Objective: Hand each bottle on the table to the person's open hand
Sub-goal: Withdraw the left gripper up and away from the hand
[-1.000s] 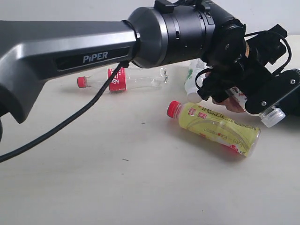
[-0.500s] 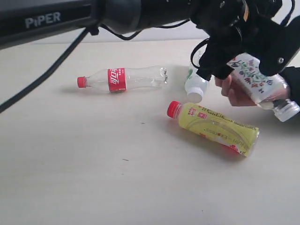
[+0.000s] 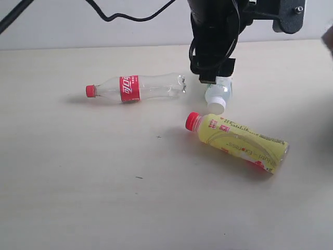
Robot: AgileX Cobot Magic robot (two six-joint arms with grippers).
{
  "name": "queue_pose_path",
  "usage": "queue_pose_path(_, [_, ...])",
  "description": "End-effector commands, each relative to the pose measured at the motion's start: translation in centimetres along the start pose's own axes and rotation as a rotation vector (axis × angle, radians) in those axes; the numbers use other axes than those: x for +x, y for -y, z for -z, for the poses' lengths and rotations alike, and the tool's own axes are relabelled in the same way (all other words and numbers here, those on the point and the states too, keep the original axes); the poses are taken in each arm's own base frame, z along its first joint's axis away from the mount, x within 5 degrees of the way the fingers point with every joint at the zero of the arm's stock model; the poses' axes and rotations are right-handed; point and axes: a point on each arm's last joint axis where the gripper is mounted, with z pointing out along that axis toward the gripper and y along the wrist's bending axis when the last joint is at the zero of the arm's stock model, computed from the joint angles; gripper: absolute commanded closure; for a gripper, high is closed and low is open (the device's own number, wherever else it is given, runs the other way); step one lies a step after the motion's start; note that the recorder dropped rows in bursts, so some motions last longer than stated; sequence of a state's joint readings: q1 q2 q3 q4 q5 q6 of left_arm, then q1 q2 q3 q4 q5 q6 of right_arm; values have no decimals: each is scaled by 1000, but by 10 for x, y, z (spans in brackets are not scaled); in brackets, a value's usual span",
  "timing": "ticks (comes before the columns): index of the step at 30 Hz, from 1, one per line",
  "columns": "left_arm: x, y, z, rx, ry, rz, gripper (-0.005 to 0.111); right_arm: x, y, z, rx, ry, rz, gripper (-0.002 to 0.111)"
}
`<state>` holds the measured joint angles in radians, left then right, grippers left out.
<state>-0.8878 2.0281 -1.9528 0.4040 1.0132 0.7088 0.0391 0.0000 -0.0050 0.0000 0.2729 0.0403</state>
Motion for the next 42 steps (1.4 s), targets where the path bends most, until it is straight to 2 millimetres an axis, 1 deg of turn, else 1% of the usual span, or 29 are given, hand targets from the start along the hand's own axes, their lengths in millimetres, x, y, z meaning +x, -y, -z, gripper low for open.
queue_pose_path(1, [6,1,6,33,-54,128,18,1,0,0,5,2,2,108])
queue_pose_path(4, [8,3,7,52,-77,145,18,1,0,0,5,2,2,108])
queue_pose_path(8, [12,5,7,70,-121,273,19,1,0,0,5,2,2,108])
queue_pose_path(10, [16,6,8,64,-175,336,30,1,0,0,5,2,2,108])
queue_pose_path(11, [18,5,8,48,-195,368,41,1,0,0,5,2,2,108])
queue_pose_path(13, [20,4,7,47,-200,428,72,1,0,0,5,2,2,108])
queue_pose_path(14, [22,6,5,75,-195,463,94,1,0,0,5,2,2,108])
queue_pose_path(15, [23,9,2,114,-186,493,105,1,0,0,5,2,2,108])
queue_pose_path(16, [24,10,1,141,-178,535,104,1,0,0,5,2,2,108])
queue_pose_path(19, [25,19,3,204,-173,618,107,1,0,0,5,2,2,108])
queue_pose_path(20, [27,21,5,205,-177,652,107,1,0,0,5,2,2,108])
queue_pose_path(22, [28,22,11,174,-128,730,107,1,0,0,5,2,2,108])
queue_pose_path(24, [31,26,18,138,-42,798,107,1,0,0,5,2,2,108])
queue_pose_path(27, [36,41,31,90,127,875,107,1,0,0,5,2,2,108])
queue_pose_path(29, [43,58,38,60,250,930,107,1,0,0,5,2,2,108])
queue_pose_path(32, [60,85,55,28,425,992,107,1,0,0,5,2,2,108])
queue_pose_path(34, [74,109,67,58,561,1048,107,1,0,0,5,2,2,108])
queue_pose_path(36, [88,130,80,96,668,1062,107,1,0,0,5,2,2,108])
queue_pose_path(39, [111,161,89,134,742,1069,107,1,0,0,5,2,2,108])
queue_pose_path(40, [120,168,92,132,746,1080,107,1,0,0,5,2,2,108])
queue_pose_path(42, [137,174,97,103,737,1118,107,1,0,0,5,2,2,108])
